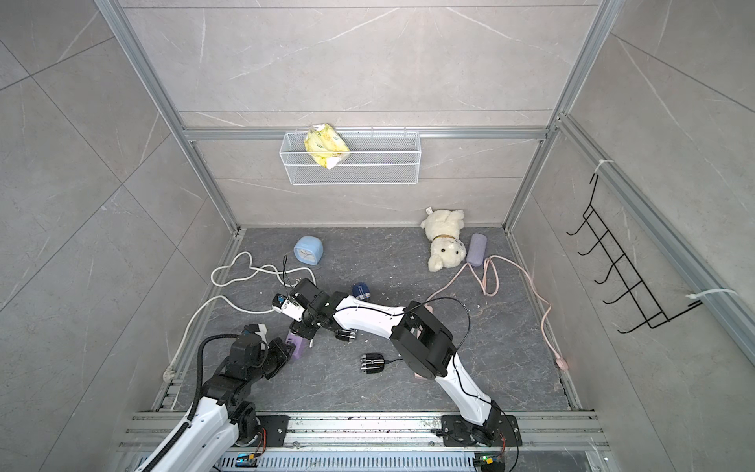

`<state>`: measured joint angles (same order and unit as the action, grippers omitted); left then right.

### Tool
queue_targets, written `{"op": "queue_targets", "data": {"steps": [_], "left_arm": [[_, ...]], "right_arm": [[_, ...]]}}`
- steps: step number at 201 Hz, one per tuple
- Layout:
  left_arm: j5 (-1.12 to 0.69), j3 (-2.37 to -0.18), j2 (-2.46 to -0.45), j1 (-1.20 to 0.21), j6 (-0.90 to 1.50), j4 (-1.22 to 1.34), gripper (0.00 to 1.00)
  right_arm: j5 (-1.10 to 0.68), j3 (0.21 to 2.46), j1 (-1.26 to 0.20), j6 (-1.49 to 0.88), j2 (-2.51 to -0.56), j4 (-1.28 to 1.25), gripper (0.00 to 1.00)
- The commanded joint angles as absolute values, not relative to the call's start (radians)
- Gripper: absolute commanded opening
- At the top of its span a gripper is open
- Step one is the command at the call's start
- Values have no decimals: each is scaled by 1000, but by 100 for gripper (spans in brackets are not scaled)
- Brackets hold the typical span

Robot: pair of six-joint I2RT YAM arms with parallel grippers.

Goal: Unplug the electric shaver
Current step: Remove the plug from the socket.

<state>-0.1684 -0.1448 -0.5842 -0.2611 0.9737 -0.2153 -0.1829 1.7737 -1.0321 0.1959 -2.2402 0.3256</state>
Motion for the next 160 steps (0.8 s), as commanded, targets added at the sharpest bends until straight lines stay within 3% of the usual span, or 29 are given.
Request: {"op": "queue_targets", "data": {"steps": [1, 160], "left_arm": [[-175, -112, -624, -256, 972, -342, 0], [-186, -106, -629, -256, 974, -336, 0]], "right_arm": [[-178, 1763, -1054, 183, -2206, 310, 32], [-115, 1742, -1069, 169, -2083, 283, 27]]}}
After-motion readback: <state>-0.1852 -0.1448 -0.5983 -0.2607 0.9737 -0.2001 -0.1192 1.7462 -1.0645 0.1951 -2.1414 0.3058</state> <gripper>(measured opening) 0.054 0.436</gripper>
